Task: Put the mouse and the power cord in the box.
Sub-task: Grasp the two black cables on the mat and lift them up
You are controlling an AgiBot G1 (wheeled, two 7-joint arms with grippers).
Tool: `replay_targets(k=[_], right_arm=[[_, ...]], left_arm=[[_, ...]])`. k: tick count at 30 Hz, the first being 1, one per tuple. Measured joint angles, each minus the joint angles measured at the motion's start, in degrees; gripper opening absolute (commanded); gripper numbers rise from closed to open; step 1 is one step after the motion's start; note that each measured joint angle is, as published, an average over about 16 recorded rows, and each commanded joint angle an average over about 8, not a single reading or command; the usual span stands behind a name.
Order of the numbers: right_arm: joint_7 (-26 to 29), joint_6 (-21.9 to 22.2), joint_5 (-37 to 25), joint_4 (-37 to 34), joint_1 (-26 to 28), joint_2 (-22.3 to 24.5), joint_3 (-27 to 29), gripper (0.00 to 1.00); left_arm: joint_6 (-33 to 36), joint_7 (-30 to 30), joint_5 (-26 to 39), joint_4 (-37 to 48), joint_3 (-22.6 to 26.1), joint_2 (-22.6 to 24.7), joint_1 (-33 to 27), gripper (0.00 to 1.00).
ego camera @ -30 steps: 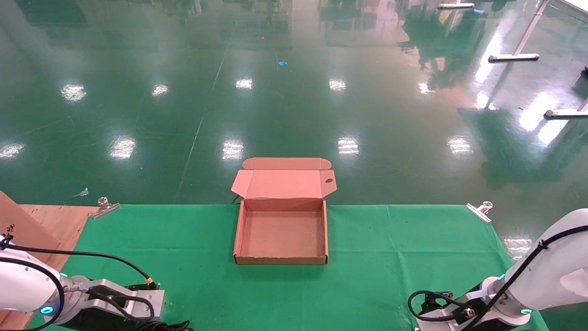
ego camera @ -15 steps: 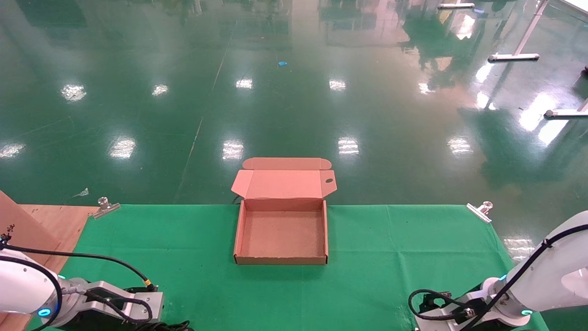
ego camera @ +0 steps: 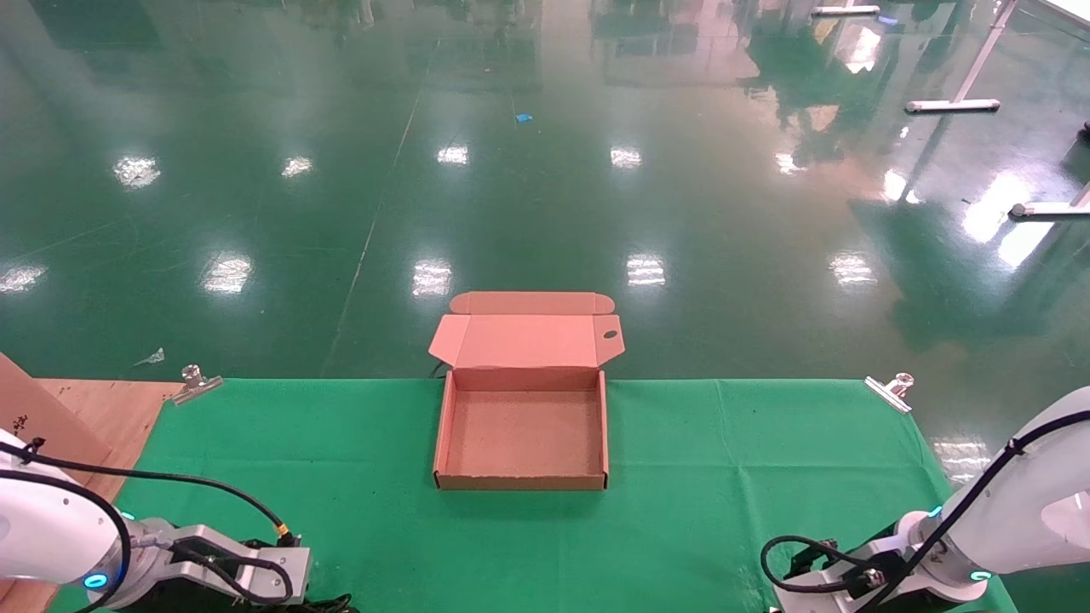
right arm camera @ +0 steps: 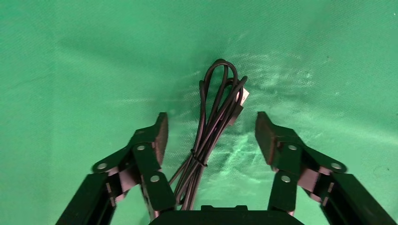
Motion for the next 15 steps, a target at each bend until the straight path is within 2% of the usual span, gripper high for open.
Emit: replay_targets(k=[15], right_arm=[[-0.56, -0.56, 0.18, -1.07, 0.60, -0.38, 0.12, 0.00]], left_arm=[[1.40, 0.74, 0.00, 0.88, 0.01, -0.18, 0.50, 0.00]])
